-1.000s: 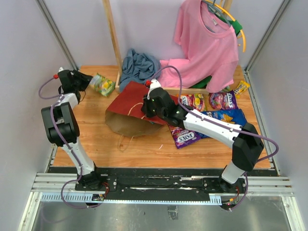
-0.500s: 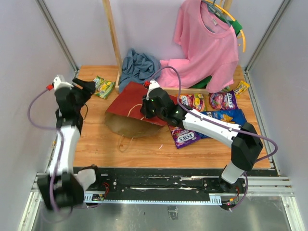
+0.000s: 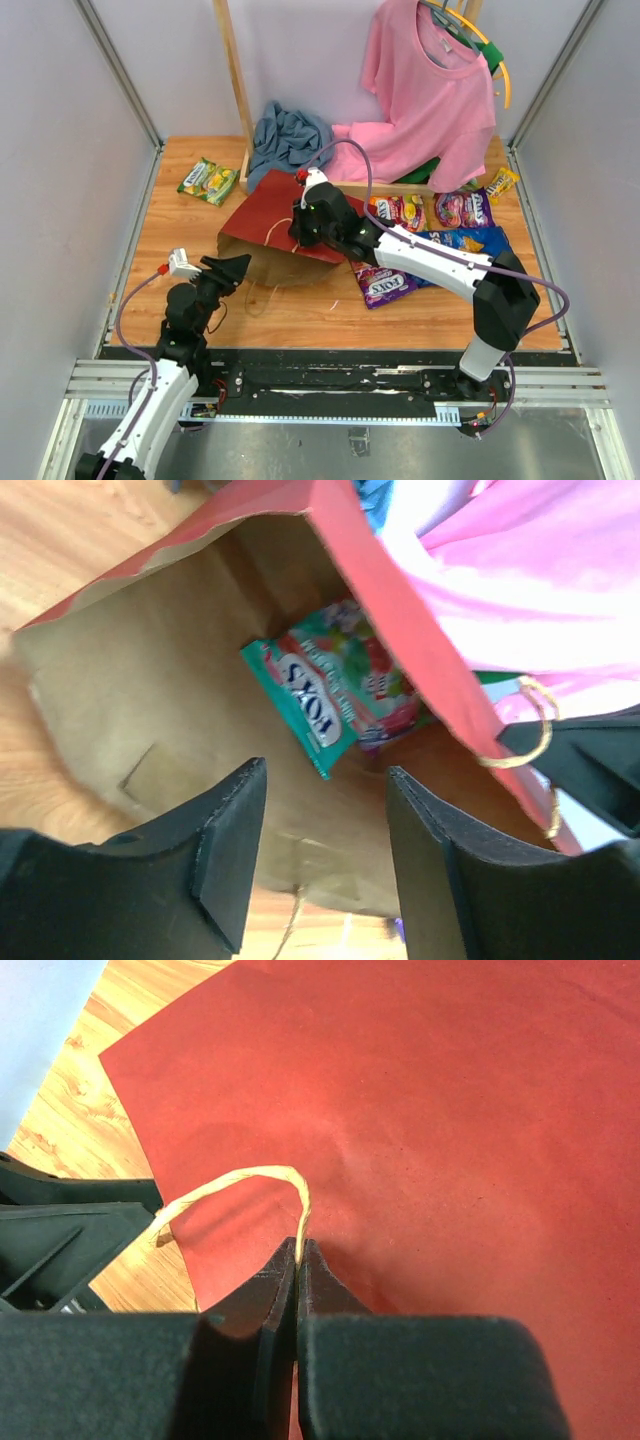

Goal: Take the snacks out of the paper bag
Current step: Place the snack at the center of the board, then take out the snack from the paper bag.

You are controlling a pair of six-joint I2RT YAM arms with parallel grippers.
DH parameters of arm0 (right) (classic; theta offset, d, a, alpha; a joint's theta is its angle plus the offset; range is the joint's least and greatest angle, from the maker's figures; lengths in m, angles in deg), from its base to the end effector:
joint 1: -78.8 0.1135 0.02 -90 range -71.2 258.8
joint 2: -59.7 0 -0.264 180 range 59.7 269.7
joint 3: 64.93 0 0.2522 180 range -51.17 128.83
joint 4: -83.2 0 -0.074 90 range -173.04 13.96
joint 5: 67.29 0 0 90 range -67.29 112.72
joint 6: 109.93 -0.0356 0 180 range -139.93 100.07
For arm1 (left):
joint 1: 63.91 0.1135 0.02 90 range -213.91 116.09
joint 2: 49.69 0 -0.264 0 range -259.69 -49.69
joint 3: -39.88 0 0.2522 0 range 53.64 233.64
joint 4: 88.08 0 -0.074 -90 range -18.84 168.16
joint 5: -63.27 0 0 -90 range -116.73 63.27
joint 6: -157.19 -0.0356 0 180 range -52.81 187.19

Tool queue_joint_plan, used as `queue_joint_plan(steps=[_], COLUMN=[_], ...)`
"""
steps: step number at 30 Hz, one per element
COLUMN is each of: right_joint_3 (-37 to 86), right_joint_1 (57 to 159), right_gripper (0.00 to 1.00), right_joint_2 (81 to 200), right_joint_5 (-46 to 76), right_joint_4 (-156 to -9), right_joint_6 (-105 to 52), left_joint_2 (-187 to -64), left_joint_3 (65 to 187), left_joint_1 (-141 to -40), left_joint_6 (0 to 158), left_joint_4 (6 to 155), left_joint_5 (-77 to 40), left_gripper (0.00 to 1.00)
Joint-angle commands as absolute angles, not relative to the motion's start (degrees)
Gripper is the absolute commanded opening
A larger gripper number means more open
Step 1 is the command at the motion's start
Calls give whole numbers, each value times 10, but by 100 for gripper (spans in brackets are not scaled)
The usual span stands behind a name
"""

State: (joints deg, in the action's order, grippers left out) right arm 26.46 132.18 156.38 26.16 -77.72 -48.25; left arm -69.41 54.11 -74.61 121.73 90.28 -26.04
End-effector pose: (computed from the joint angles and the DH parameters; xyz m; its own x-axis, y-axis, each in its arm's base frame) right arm 0.2413 0.3211 0.3073 -0.5812 0.0118 -0.8137 -0.5597 0.7200 0.4103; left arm 0.1289 -0.0248 0.1648 -0.2315 -0.7851 -0.5744 0.0152 0.5875 -0.8091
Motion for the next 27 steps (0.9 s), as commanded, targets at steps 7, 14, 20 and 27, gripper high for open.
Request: queue_joint_plan(steps=[7, 14, 20, 27], right_joint_3=[290, 308, 295, 288], right_joint_1=[1322, 1322, 1317, 1294], right_gripper=[1, 1, 1, 1], right_joint_2=[1577, 1580, 1564, 1564], right_joint_5=[261, 261, 253, 159], right_joint_4=[-768, -758, -769, -818], right_joint_6=[-499, -496, -496, -522], left_joint_2=[-914, -1112, -1237, -1410], left_joint_3=[526, 589, 626, 665], left_joint_1=[-784, -826, -845, -877], left_joint_6=[1262, 1265, 1292, 1339], left_joint_4=[1116, 1235, 1354, 1483], left_joint_5=[-224, -209, -198, -207], left_gripper=[49, 49, 49, 49])
